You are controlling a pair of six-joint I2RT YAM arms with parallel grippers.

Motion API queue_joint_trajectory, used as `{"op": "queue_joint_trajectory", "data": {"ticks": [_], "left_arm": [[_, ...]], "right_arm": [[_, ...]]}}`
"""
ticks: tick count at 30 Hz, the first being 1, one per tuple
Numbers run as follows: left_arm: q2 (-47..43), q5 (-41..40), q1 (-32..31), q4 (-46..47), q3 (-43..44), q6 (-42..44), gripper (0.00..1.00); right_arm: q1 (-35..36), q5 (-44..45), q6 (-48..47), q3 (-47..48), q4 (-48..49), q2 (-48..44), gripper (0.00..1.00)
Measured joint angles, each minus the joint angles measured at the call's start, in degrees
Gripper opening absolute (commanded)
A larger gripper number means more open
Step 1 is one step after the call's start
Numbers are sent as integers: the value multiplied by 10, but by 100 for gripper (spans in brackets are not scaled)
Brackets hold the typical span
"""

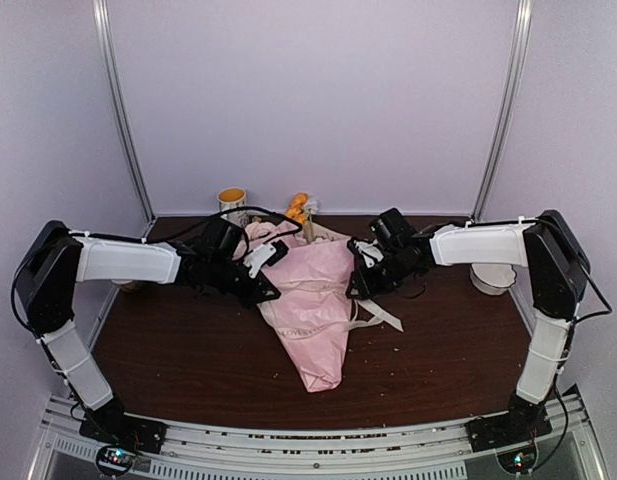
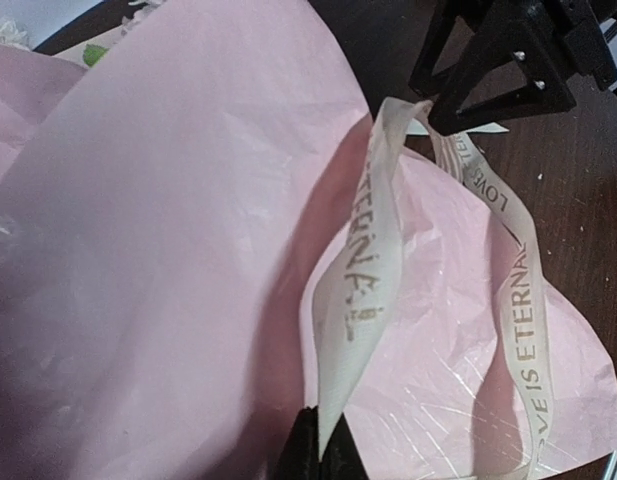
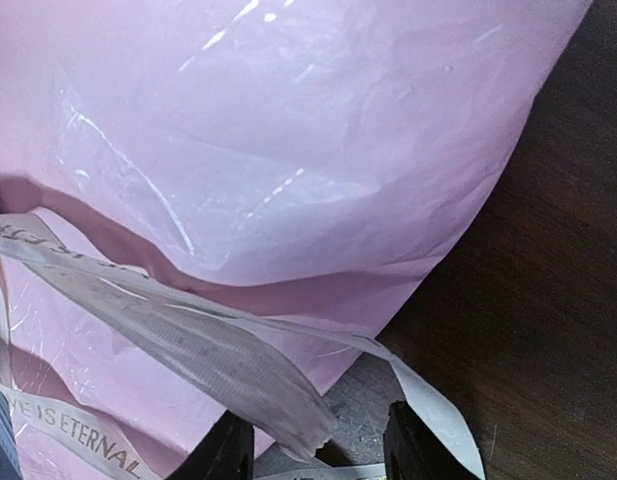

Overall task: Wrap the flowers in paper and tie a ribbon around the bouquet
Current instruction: Cross the ribbon over the folded bouquet.

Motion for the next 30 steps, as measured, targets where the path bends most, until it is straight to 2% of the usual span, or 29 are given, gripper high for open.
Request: {"op": "queue_joint_trajectory", "data": {"ticks": [8, 17, 26, 28, 30], "left_arm": [[-15, -21, 10, 31, 0, -16, 0], [-16, -21, 10, 32, 0, -17, 0], [-16, -21, 10, 34, 0, -21, 0], [-16, -21, 10, 34, 0, -21, 0], [-16, -20, 10, 35, 0, -23, 0]], "right_arm": [[-9, 6, 0, -11, 8, -23, 46], [-4, 24, -14, 53, -11, -12, 45], [43, 36, -26, 0, 18, -13, 27], [53, 37, -25, -9, 26, -13, 26], [61, 38, -23, -18, 39, -13, 32]]}}
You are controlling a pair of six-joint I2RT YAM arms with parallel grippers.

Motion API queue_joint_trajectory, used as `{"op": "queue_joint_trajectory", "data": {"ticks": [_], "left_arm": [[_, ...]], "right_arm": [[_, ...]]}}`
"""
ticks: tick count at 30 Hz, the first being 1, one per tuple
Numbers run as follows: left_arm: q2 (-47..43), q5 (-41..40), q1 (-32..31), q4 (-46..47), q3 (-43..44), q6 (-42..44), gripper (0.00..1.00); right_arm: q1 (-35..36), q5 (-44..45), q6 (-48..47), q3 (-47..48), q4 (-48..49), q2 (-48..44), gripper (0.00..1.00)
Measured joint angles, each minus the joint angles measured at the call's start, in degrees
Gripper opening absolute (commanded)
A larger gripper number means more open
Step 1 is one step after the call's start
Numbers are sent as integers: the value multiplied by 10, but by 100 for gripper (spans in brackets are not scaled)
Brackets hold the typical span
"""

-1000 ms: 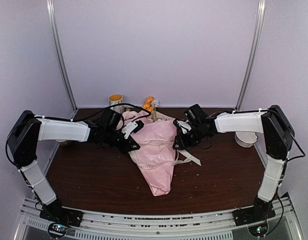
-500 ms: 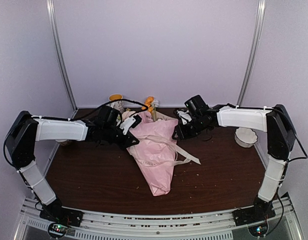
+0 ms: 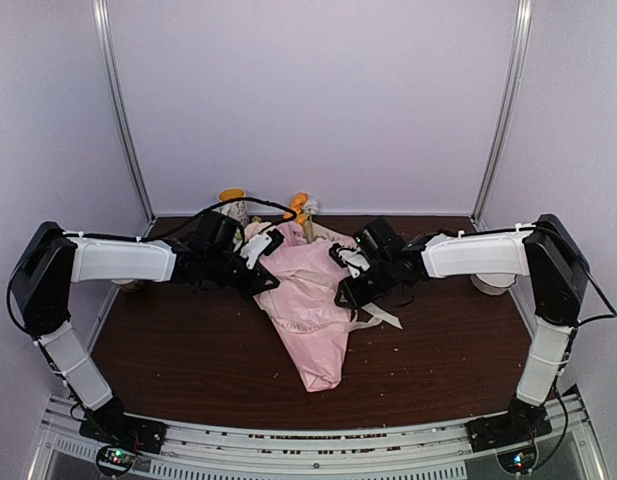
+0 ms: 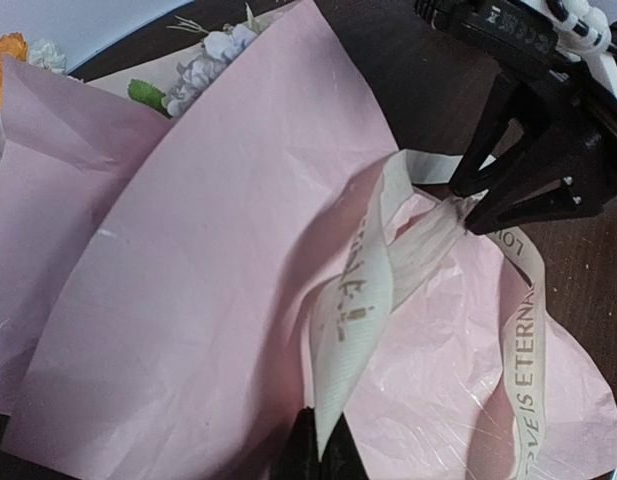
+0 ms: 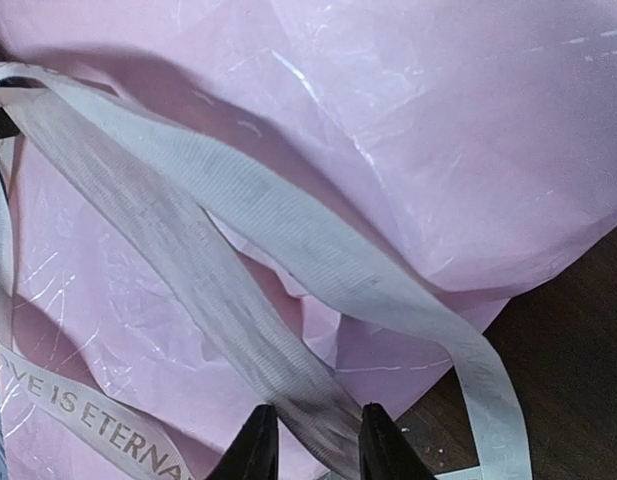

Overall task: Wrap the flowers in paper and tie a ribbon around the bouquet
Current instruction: Cross the ribbon over the folded bouquet.

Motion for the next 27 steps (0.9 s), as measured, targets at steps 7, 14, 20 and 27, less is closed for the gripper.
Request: {"op": "queue_joint_trajectory", "data": {"ticks": [7, 14, 20, 27], "left_arm": [[0, 5, 0, 5, 0, -2, 0], [0, 5, 0, 1, 0, -2, 0], [-35, -19, -2, -38, -19, 7, 0], [-53, -55, -33, -124, -30, 17, 0]], "right_arm": [[11, 15, 5, -20, 16, 0, 42], [11, 19, 5, -22, 22, 0, 4], [11, 23, 10, -22, 29, -7, 0], [13, 22, 17, -22, 45, -20, 0]]}}
